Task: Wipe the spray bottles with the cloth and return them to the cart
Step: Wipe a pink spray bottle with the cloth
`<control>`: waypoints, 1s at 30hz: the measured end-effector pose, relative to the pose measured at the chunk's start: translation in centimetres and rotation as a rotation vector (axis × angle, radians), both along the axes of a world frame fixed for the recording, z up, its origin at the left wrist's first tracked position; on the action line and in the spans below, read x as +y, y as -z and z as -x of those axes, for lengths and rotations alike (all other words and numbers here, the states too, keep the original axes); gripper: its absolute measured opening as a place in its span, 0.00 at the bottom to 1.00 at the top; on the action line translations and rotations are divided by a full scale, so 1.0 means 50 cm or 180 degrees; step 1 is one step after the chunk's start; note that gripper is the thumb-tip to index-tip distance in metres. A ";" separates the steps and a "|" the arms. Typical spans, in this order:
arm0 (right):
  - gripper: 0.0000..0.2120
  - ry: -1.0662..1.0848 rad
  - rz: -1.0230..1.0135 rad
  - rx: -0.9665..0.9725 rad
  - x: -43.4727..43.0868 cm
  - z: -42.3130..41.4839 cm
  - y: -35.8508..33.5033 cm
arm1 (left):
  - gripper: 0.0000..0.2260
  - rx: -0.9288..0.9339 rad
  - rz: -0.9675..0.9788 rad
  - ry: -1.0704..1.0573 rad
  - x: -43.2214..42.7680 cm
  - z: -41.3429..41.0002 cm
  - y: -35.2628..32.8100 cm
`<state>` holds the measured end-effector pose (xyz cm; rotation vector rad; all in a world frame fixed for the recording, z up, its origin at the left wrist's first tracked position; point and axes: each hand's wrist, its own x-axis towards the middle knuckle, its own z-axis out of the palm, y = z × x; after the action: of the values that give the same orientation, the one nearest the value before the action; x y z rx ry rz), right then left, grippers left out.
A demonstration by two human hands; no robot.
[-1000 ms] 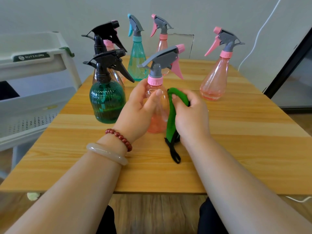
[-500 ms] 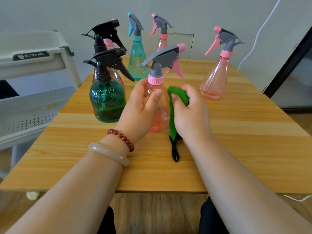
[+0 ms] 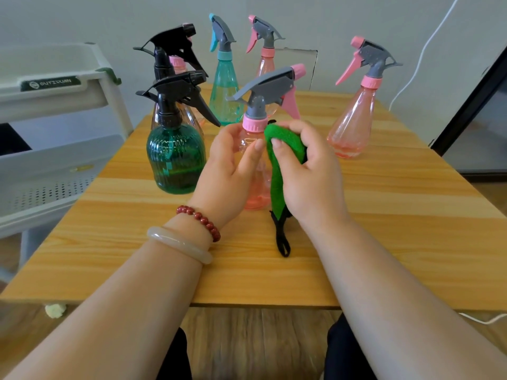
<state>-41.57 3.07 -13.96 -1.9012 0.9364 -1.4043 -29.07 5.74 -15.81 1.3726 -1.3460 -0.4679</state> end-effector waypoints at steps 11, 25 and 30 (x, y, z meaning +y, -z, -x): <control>0.06 -0.0001 -0.1002 -0.0644 -0.018 0.000 0.016 | 0.32 -0.0353 -0.0025 -0.0294 0.000 -0.006 0.008; 0.07 -0.0864 -0.1632 -0.1337 -0.033 0.010 -0.002 | 0.21 -0.0246 0.0230 -0.0241 0.010 0.003 0.015; 0.06 -0.0307 -0.1704 -0.0542 -0.050 0.022 0.017 | 0.23 -0.0260 0.0283 -0.0287 0.012 -0.004 0.011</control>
<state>-42.66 0.59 -14.81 -1.3871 1.0001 -1.0985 -28.85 6.34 -16.36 1.3850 -1.3487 -0.2911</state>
